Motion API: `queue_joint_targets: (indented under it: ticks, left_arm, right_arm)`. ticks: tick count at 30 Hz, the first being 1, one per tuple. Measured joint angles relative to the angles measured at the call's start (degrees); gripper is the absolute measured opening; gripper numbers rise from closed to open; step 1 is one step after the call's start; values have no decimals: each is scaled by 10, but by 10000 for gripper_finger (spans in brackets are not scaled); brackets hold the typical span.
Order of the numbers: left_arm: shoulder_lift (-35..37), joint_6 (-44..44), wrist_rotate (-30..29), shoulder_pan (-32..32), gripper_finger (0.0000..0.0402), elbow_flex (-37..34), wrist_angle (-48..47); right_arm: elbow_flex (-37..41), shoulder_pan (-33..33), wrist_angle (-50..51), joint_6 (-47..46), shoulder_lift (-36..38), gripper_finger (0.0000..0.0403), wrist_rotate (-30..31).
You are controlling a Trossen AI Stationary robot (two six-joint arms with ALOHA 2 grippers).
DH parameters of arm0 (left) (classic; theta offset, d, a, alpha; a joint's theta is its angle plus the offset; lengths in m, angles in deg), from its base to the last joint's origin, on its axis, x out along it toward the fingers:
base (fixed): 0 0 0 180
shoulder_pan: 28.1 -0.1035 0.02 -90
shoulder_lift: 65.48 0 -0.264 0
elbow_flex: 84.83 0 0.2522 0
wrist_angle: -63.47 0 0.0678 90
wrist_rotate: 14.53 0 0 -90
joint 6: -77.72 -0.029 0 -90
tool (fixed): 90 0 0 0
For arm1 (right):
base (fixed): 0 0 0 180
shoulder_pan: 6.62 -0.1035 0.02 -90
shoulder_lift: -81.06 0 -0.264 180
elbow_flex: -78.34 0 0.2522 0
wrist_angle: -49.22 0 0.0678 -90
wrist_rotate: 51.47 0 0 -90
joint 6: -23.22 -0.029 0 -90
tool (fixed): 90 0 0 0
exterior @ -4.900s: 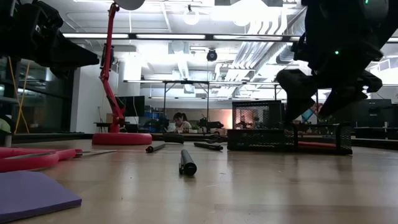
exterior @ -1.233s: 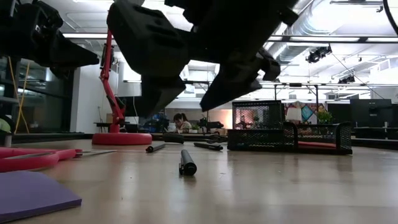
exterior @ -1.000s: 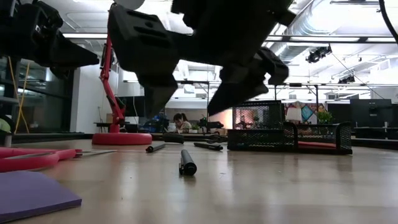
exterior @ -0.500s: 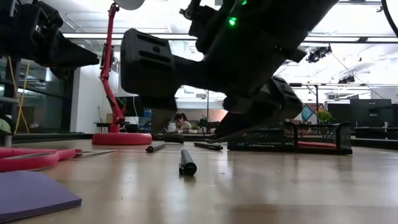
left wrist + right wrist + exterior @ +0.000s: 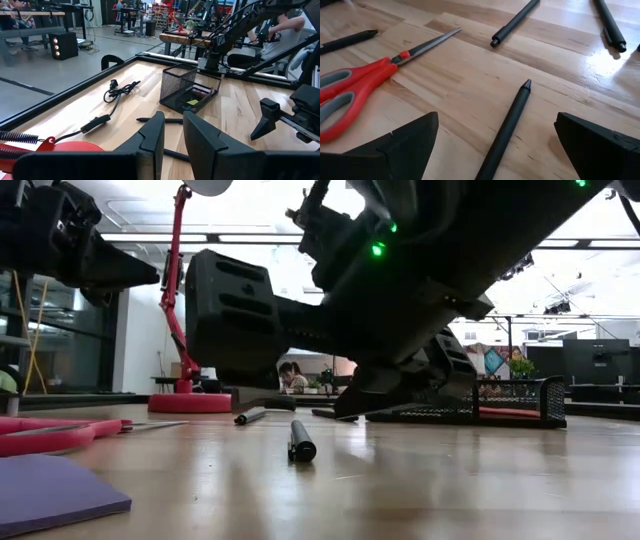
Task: Pick and place office supplies into organizer
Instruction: Put the black pen into the desk organizer
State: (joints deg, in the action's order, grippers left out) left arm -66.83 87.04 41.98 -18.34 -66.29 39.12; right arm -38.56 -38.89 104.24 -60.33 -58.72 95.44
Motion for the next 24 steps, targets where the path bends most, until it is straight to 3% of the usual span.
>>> queue_joint_targets:
  ticks: [17,24]
  left_arm:
    - [0,0,0,0,62,0,0]
    - [0,0,0,0,62,0,0]
  right_arm:
    - [0,0,4,0,-12,388,-11]
    - [-1,1,18,0,-13,347,-36]
